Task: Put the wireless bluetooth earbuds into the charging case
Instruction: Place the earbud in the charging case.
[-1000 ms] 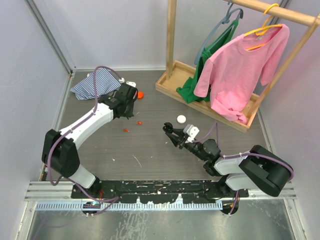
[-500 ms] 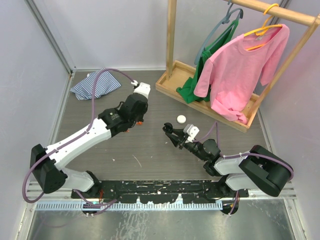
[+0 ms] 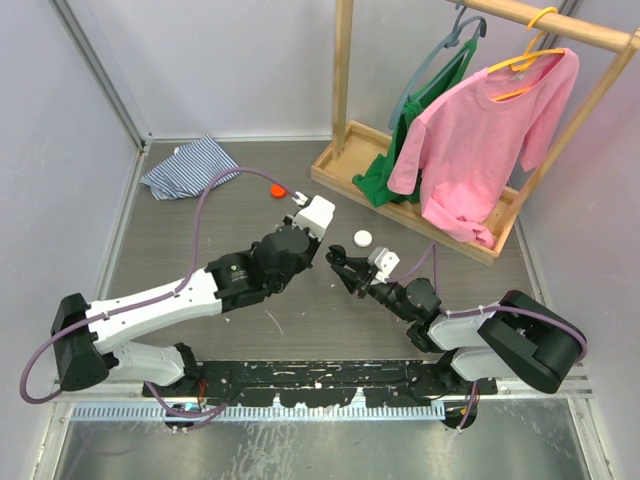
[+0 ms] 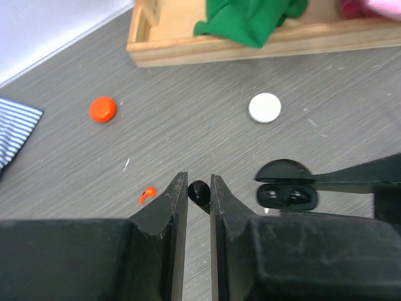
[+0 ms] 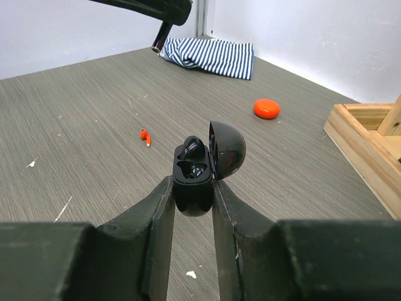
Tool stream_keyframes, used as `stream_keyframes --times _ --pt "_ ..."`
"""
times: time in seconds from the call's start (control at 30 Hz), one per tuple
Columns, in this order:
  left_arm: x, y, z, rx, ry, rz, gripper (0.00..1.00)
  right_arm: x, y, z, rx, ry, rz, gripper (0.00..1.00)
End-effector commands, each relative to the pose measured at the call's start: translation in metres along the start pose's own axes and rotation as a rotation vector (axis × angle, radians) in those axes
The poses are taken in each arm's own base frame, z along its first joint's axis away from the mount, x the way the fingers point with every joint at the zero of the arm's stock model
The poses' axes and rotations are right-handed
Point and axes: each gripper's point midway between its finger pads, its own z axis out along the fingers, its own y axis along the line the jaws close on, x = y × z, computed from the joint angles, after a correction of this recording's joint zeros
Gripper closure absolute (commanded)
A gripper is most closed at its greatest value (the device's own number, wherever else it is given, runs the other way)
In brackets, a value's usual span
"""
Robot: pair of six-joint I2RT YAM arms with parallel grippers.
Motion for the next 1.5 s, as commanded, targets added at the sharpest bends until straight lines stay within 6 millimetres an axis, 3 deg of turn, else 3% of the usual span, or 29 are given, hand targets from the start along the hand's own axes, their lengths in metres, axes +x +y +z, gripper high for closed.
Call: stream_keyframes --times 0.0,0.27,0.47,0.6,1.47 --pt "-0.046 -0.014 -0.011 0.038 -0.202 -0.054 0.84 -0.035 -0.006 0.009 0.029 -0.118 0.004 0.87" --pt "-0.039 -0.044 -0.010 0.125 -0.235 -0.024 0.84 -0.039 -0.007 0.007 0.035 -0.134 0.021 0.87" --pt "-0.035 -0.056 -0.010 0.158 -0.252 -0.018 0.84 -0.039 -0.008 0.007 0.041 -0.136 0.024 0.87" --pt "-0.021 -0.067 0.000 0.165 -0.223 0.012 0.84 -0.041 -0.007 0.006 0.039 -0.144 0.025 0.87" --pt "-0.006 -0.074 0.011 0.148 -0.219 0.060 0.84 -0.041 -0.008 0.006 0.042 -0.148 0.024 0.87"
